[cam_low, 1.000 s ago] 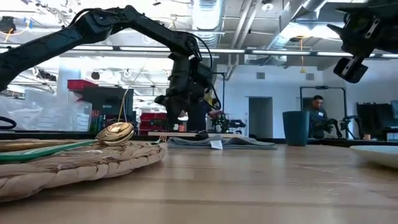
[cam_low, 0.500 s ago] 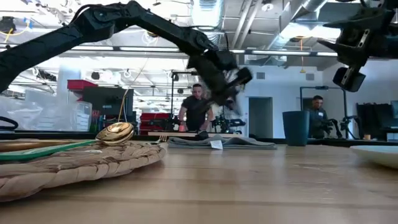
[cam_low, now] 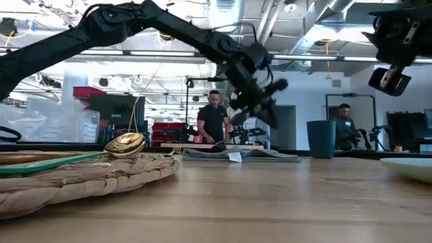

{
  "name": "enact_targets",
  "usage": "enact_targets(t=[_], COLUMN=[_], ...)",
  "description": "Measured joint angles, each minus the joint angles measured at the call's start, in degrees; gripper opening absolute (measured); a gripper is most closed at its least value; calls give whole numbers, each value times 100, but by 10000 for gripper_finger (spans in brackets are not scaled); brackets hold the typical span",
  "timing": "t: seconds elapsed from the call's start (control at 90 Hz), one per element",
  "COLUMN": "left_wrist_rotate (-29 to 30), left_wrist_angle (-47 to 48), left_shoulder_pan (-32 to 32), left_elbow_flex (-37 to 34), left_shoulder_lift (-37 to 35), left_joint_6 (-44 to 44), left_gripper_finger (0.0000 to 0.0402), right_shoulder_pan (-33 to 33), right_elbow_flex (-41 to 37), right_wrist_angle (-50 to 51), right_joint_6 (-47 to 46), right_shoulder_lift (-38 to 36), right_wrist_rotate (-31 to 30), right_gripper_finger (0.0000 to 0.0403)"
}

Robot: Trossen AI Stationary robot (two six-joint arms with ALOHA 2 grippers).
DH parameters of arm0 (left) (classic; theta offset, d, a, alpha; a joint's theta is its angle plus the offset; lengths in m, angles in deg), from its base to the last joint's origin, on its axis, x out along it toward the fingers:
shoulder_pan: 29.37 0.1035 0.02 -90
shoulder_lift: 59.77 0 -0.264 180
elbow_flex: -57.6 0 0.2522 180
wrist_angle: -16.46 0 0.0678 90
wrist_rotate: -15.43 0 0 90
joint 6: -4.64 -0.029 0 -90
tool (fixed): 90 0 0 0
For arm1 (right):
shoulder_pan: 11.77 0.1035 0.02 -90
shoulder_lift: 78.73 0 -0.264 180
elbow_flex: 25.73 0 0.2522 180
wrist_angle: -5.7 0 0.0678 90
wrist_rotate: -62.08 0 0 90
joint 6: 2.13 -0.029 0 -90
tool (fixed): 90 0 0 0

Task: Set table place
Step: Fold the gray table napkin

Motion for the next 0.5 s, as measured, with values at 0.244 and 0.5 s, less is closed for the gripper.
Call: enact_targets(t=[0.244, 0.5], left_wrist_rotate=[430, -212], left_wrist_angle=[2509, 3838], left_shoulder_pan=[641, 821], left_elbow_flex=[301, 34], left_shoulder_lift=[-596, -257], left_joint_6=[-2181, -3307], left_gripper_finger=[0, 0], right_shoulder_pan=[420, 451], right_elbow_flex=[0, 0], right_wrist_angle=[47, 36], right_joint_6=[17, 95], right_shoulder_lift=[0, 0], right_wrist_rotate=[-83, -352], right_gripper_finger=[102, 102])
